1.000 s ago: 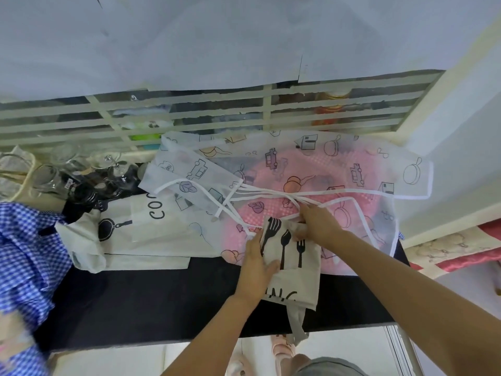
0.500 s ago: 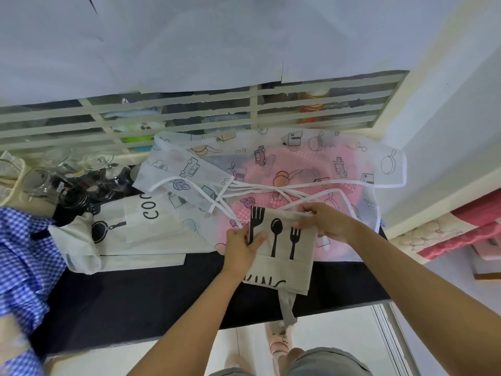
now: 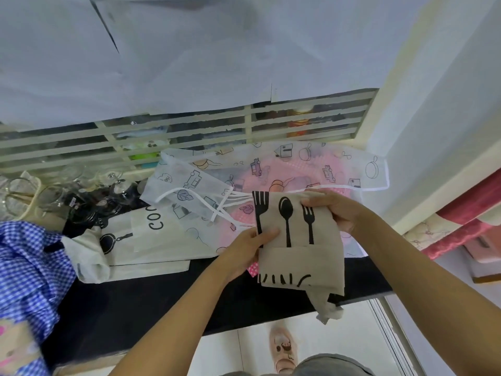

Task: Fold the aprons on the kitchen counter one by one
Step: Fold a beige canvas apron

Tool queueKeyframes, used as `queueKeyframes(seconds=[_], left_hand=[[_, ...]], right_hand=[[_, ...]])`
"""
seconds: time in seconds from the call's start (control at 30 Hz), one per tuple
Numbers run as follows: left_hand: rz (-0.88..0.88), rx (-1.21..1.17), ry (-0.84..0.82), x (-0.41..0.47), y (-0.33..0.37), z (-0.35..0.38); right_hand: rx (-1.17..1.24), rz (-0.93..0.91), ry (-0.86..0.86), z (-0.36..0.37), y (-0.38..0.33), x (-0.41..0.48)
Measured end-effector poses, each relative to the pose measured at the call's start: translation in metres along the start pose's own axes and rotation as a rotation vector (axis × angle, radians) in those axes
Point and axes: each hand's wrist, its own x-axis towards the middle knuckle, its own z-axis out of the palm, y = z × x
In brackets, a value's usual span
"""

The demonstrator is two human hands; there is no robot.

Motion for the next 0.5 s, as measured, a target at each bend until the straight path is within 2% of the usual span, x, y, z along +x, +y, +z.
queueKeyframes(seconds=[0.1, 0.2, 0.27, 0.33, 0.4, 0.5], left_hand=[[0.047, 0.027, 0.04, -0.001, -0.001, 0.005], [0.053, -0.075, 0.059, -0.001, 0.001, 0.007], [0.014, -0.108, 0.02, -0.003, 0.006, 0.011], [0.01, -0.102, 0.056, -0.004, 0.015, 0.015], [0.031, -0.101, 0.18, -0.003, 0.025, 0.017], [0.092, -0.043, 0.365, -0.002, 0.049, 0.012]], right_hand=[[-0.045, -0.011, 0.152, 0.002, -0.002, -0.001], [-0.045, -0.03, 0.246, 0.005, -0.003, -0.001], [0.017, -0.051, 0.337, 0.011, -0.004, 0.0], [0.147, -0.068, 0.433, 0.013, -0.002, 0.001], [0.196, -0.051, 0.397, 0.011, -0.001, 0.001], [0.048, 0.058, 0.168, 0.014, -0.002, -0.004]])
